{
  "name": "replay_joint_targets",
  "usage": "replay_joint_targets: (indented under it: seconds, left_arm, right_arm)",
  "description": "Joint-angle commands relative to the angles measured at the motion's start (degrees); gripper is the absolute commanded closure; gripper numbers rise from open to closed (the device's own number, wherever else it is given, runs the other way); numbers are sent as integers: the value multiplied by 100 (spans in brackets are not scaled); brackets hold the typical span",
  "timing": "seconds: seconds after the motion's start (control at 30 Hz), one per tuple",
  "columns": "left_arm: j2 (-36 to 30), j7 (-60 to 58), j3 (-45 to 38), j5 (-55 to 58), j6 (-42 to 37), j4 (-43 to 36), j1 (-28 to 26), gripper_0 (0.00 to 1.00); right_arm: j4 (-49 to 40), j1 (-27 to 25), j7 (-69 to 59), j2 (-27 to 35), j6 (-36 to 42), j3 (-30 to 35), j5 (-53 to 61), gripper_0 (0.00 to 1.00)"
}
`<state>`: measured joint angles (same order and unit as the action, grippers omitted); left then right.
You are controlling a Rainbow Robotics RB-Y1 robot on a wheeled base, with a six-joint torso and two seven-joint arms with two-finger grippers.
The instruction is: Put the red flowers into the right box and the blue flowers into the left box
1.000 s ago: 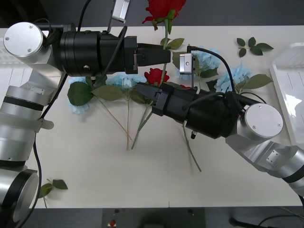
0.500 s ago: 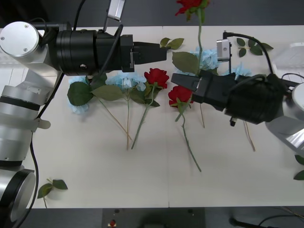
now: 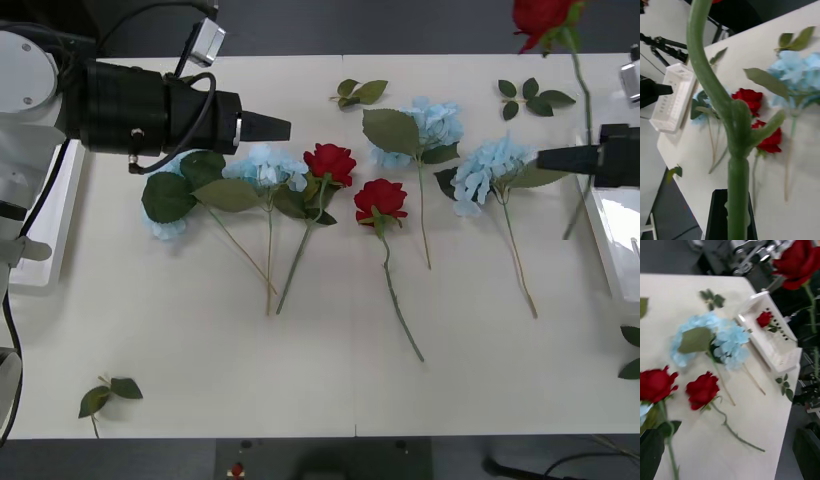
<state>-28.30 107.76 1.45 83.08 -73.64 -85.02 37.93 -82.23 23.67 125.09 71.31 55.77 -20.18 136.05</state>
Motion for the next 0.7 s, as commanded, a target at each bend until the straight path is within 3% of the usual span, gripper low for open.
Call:
replay_joint_targets:
  seconds: [0.03,0.3,0.7]
  left_arm:
    - [-27,-774,-57,-802,-72,-93,30,0]
    - [123,-2128,-57,-2103,-379,-84,21,0]
    - [650,-4431,-180,-4440,-1258,-93,21,0]
  right_arm:
    - [893,445,-195,480,584,23,-316,100]
    - [2124,894,-204,814,970,23,-2091,100]
    - [2941,946,-248,727,232,23,-4446,100]
